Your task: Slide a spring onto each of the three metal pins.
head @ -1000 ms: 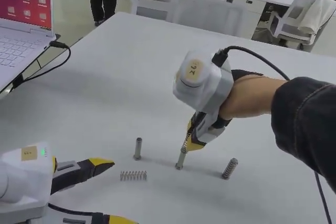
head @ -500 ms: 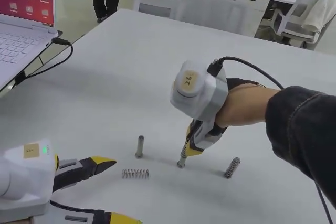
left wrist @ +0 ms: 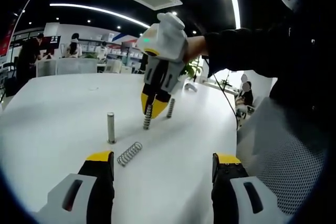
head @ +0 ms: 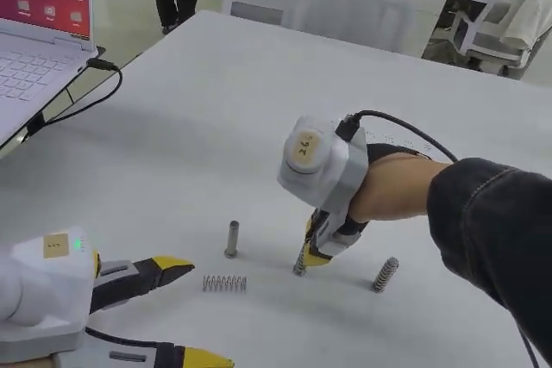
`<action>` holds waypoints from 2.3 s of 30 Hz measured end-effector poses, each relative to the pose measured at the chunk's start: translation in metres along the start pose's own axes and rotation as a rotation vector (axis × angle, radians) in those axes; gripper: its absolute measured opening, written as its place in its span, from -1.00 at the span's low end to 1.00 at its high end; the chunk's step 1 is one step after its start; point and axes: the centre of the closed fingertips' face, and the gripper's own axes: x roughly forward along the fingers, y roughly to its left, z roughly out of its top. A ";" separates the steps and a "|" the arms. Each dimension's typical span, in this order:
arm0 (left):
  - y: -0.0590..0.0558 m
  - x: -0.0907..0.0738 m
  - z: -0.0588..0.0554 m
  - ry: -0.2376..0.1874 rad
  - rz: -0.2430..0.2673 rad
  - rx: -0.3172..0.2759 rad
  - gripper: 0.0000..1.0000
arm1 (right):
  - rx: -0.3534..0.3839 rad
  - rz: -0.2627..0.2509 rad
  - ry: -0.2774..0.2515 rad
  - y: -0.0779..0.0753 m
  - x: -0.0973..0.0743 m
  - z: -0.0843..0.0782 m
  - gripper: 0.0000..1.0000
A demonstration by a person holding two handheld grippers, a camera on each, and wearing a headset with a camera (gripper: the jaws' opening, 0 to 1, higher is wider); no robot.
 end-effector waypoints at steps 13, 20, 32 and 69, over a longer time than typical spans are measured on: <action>0.001 -0.001 -0.001 0.008 0.006 0.001 0.43 | 0.013 0.005 -0.012 0.002 0.004 0.000 -0.82; 0.002 0.000 -0.001 0.013 0.005 0.009 0.41 | 0.021 -0.001 -0.032 0.002 0.003 0.000 -0.73; 0.009 0.001 -0.003 0.036 0.013 0.028 0.28 | 0.033 -0.019 -0.072 0.004 -0.004 -0.001 -0.51; 0.042 0.023 -0.013 0.117 0.009 0.100 -0.18 | 0.088 -0.205 -0.274 0.023 -0.084 0.004 -0.40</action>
